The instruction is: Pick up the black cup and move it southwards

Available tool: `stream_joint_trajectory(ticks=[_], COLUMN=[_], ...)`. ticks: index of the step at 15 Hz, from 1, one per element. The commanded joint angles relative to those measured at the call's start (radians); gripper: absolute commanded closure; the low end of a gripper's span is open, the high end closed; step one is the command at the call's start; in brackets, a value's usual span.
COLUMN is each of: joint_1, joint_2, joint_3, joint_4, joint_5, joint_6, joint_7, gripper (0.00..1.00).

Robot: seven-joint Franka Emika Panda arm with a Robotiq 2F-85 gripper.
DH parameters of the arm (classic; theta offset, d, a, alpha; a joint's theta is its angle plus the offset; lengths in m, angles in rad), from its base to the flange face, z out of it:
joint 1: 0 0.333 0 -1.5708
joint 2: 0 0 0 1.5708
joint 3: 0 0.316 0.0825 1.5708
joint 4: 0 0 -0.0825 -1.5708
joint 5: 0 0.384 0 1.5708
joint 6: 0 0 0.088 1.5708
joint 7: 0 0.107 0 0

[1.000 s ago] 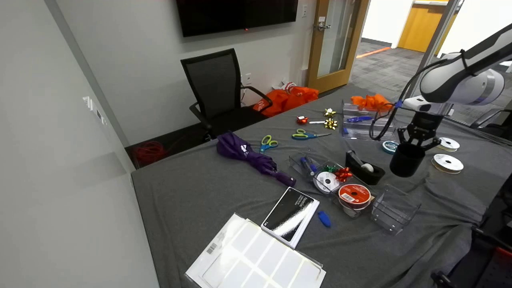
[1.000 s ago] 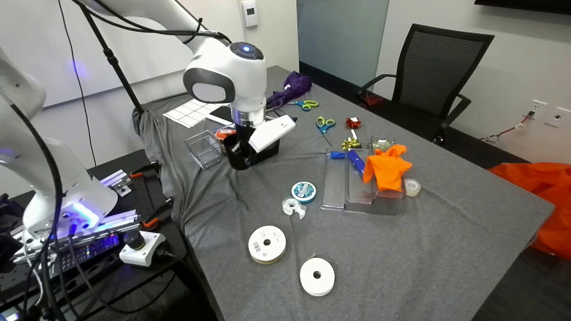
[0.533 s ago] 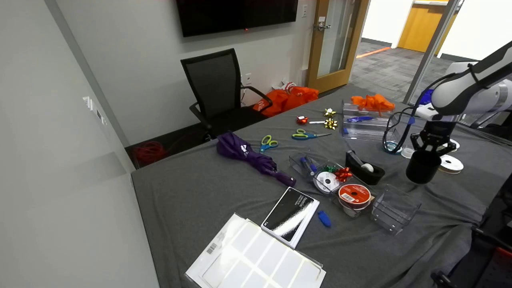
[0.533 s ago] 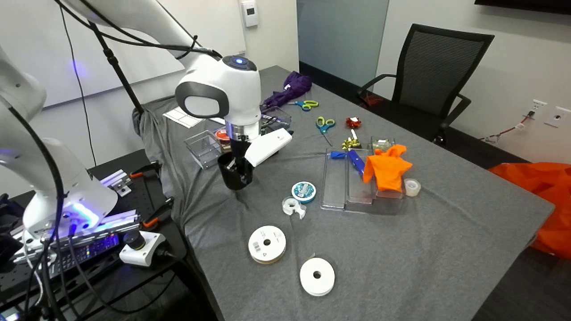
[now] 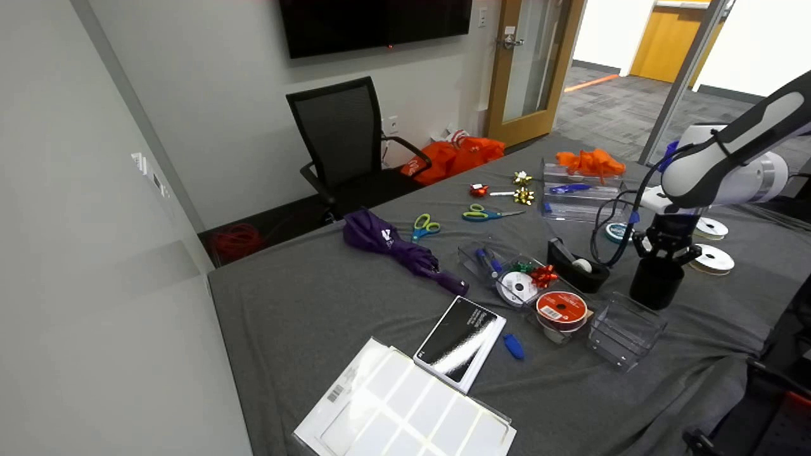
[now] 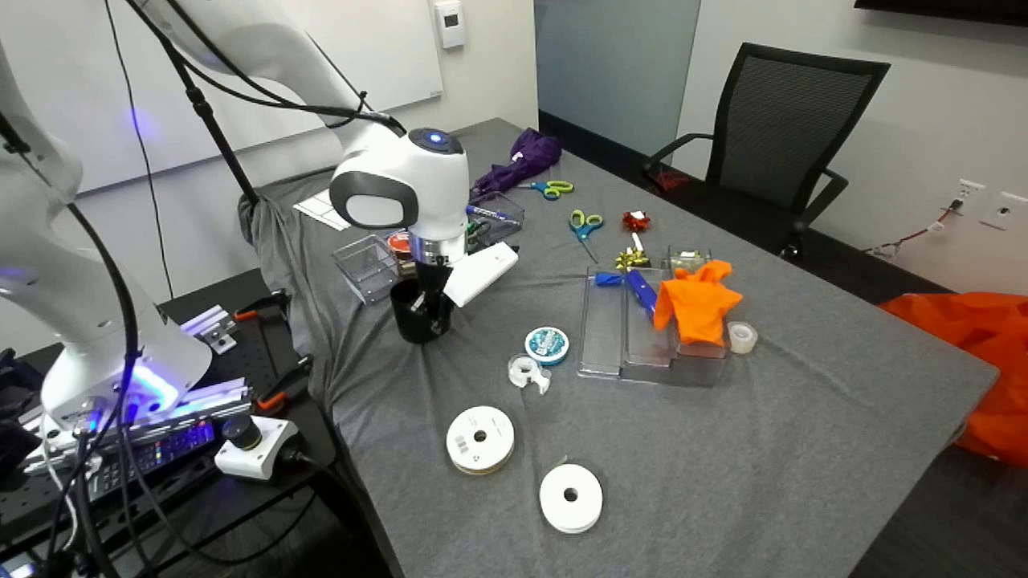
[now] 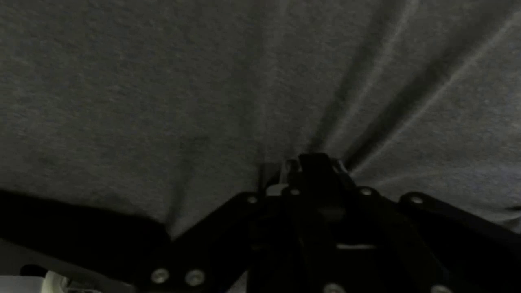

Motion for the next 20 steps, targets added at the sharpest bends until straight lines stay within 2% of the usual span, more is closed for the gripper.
stream_joint_trajectory(ticks=[1,5,9,15,20], joint_1=[-0.036,-0.046,-0.036,-0.006,-0.004], joint_2=[0.023,0.029,0.005,-0.068,-0.179], joint_3=[0.06,0.093,0.096,0.068,0.077], joint_4=[-0.004,-0.007,-0.017,-0.033,-0.034], joint_5=[0.057,0.09,0.071,0.009,0.06], joint_6=[0.063,0.102,0.095,0.064,-0.019], joint_7=[-0.068,-0.092,-0.074,-0.045,-0.046], gripper=[0.56,0.27,0.01,0.0,0.0])
